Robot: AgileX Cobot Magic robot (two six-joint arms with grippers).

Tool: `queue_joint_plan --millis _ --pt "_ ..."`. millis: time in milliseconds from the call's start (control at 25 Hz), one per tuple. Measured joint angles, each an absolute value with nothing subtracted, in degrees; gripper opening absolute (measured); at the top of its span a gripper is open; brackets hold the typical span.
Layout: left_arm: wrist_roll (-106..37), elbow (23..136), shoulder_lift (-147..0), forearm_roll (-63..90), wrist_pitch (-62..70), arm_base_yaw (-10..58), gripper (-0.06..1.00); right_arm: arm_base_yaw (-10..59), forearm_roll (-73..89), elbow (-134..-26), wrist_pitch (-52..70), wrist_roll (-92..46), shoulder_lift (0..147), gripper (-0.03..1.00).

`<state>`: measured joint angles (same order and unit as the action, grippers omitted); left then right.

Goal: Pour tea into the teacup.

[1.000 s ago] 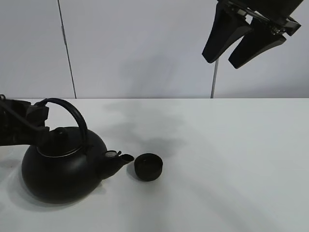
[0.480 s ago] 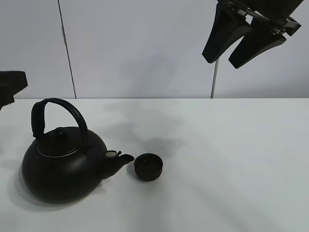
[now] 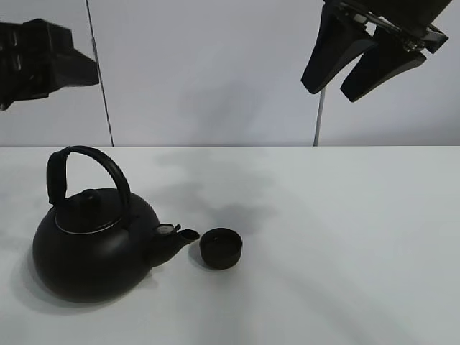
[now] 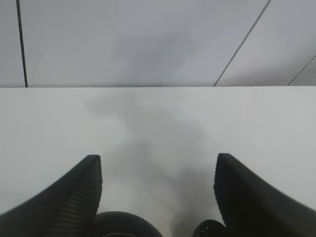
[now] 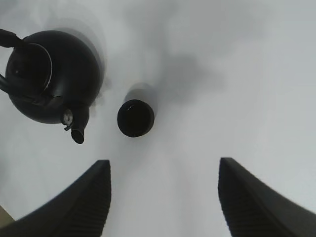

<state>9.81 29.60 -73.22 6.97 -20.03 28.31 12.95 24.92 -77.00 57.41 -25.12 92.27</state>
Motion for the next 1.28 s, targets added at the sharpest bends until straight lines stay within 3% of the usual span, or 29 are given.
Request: queue_joint_plan --millis 360,600,840,1280 --pt "10.0 51.2 -74.4 7.1 13.8 28.3 0.48 12.9 24.9 -77.0 57.4 -25.1 92.3 0.43" --pt "11.9 63.9 -83.2 12.7 30.1 28.3 0.48 12.9 24.9 -77.0 57.5 -25.1 92.3 0.43" --pt "12.7 72.5 -92.6 16.4 39.6 28.3 0.48 12.9 24.8 -77.0 58.6 -25.1 92.3 0.43" --pt "12.9 73.4 -93.8 16.5 42.3 28.3 0.48 12.9 24.8 -77.0 58.7 -25.1 92.3 0.43"
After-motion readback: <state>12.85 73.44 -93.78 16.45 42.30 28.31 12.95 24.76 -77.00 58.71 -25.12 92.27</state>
